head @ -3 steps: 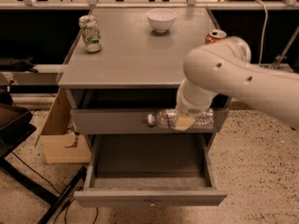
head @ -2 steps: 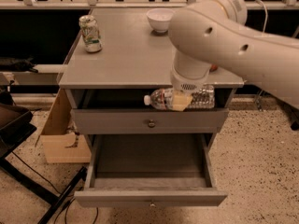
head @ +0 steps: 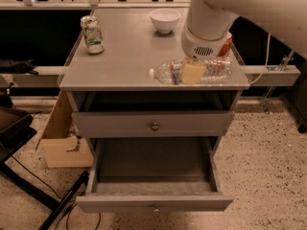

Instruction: Pick water bottle from middle drawer and place on counter

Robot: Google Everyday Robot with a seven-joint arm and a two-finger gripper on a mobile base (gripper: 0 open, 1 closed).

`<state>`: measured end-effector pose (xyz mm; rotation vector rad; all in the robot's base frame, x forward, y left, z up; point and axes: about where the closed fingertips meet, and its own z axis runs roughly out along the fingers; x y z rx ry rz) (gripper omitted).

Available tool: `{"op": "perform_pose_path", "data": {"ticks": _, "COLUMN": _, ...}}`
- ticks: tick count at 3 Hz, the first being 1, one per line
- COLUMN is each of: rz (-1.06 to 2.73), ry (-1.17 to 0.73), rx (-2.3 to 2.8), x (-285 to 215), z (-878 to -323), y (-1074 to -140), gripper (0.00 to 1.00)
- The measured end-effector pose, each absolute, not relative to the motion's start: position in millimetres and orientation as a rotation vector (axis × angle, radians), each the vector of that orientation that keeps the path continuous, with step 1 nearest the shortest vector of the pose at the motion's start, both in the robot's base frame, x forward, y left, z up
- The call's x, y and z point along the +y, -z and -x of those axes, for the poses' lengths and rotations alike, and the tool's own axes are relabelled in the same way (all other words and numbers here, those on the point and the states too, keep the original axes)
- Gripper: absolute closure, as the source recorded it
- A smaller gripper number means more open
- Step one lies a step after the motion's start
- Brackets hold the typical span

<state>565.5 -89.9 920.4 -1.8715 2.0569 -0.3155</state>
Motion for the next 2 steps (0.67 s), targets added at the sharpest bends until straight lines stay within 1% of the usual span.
{"op": "perform_pose_path", "data": {"ticks": 1, "rz": 1.758, "ry": 0.112, "rx": 1.921, "x": -81, "z": -605, "y": -935, "gripper": 1.00}}
{"op": "perform_pose_path", "data": {"ticks": 2, "rz": 1.684, "ry": -0.017, "rx": 1.843, "x": -68, "z": -632, "y": -939, "gripper": 1.00}}
